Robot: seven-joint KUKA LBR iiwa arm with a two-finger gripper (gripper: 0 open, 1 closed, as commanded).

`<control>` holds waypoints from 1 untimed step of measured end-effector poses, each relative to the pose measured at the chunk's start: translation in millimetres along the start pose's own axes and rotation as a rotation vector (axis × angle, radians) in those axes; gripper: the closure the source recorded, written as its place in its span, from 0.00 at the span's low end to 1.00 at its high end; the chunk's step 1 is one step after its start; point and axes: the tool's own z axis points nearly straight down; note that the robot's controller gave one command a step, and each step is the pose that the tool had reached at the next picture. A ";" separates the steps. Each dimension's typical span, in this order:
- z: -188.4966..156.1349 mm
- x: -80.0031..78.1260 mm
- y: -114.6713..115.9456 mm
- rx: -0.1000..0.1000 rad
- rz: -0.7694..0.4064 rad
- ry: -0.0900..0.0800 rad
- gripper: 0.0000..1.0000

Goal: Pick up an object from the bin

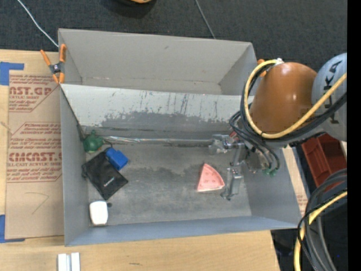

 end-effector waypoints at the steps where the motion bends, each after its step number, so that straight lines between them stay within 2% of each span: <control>1: 67.0 -14.6 -38.9 0.002 -0.291 0.012 0.00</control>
Offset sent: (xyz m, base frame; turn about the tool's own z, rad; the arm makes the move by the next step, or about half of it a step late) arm 0.0024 0.0094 -0.0959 -0.2572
